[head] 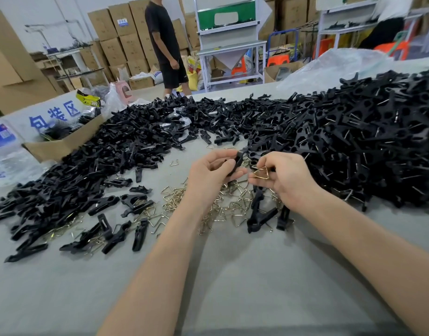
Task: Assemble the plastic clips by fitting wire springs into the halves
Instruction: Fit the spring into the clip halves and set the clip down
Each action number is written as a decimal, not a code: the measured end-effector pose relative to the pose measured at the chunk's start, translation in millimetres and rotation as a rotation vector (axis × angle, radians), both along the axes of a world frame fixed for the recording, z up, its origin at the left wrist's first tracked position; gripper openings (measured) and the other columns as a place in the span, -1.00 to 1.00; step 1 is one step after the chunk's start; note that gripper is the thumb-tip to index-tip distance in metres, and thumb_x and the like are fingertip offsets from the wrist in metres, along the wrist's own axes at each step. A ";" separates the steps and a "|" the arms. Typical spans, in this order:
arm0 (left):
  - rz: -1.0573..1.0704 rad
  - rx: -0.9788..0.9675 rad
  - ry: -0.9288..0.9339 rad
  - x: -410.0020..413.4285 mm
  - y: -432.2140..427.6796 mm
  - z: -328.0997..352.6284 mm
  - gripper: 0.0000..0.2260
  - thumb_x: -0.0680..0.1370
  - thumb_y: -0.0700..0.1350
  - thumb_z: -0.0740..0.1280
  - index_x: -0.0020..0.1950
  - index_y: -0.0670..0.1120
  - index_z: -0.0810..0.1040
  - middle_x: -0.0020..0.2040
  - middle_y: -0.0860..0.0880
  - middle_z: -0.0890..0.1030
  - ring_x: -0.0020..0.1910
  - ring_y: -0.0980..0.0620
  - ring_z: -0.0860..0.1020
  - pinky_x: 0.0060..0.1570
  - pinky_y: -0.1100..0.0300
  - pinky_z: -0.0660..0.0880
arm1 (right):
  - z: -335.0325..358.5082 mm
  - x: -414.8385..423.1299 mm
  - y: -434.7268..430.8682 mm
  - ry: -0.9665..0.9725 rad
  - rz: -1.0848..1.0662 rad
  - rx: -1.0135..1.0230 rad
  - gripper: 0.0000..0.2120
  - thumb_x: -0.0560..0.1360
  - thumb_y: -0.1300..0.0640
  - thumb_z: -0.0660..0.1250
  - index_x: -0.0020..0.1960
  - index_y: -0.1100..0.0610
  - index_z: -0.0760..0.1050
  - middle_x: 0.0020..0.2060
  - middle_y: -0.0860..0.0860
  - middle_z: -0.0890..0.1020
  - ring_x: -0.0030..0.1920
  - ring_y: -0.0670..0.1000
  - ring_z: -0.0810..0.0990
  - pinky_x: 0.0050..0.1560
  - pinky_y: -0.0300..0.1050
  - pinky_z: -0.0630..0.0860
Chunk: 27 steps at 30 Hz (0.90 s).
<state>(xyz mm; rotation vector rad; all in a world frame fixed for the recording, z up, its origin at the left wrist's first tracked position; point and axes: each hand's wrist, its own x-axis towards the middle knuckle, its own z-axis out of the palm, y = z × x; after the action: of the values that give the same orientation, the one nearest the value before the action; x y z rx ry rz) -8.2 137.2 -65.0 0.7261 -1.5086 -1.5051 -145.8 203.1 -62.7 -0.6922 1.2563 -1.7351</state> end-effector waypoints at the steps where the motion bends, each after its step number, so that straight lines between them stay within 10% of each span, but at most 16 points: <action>1: 0.011 -0.009 -0.014 -1.1 0.6 -1.7 -0.84 0.57 -0.36 0.27 0.04 -0.17 0.59 -0.19 -0.05 0.71 -0.20 0.01 0.69 -0.15 0.30 0.59 | -0.2 0.7 0.4 0.011 0.029 0.004 -0.75 0.42 0.46 0.12 -0.34 0.31 0.50 -0.48 0.11 0.59 -0.37 0.10 0.65 -0.28 -0.03 0.64; 7: 0.111 -0.048 -0.043 -2.7 2.7 -1.0 -0.76 0.58 -0.38 0.22 0.06 -0.13 0.60 0.05 -0.15 0.63 -0.17 0.01 0.69 -0.09 0.25 0.61 | -5.1 1.8 1.5 0.482 0.010 -0.046 -0.73 0.47 0.36 0.26 -0.26 0.10 0.62 -0.31 -0.05 0.65 -0.17 -0.12 0.59 0.03 -0.18 0.54; 17: 0.135 -0.310 -0.313 -2.0 4.9 0.9 -0.57 0.58 -0.39 0.13 -0.14 0.05 0.66 0.17 0.02 0.55 -0.16 0.16 0.56 -0.05 0.28 0.54 | -4.1 2.0 1.1 0.377 0.036 -0.030 -0.70 0.49 0.36 0.24 -0.28 0.08 0.64 -0.33 -0.03 0.63 -0.18 -0.08 0.58 -0.02 -0.09 0.57; 27: 0.101 -0.373 -0.488 -2.1 4.0 -0.1 -0.93 0.51 -0.11 0.41 -0.13 0.04 0.66 0.08 0.14 0.52 0.14 0.14 0.50 0.24 0.18 0.39 | -5.2 0.6 -0.7 0.333 0.004 -0.065 -0.70 0.48 0.38 0.24 -0.29 0.10 0.62 -0.35 -0.01 0.63 -0.21 -0.06 0.58 -0.02 -0.08 0.57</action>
<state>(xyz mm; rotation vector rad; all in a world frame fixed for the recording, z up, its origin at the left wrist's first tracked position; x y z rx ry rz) -10.3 141.2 -65.1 0.9671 -2.0098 -0.9653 -145.3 202.4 -67.9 -1.0546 1.4220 -1.7109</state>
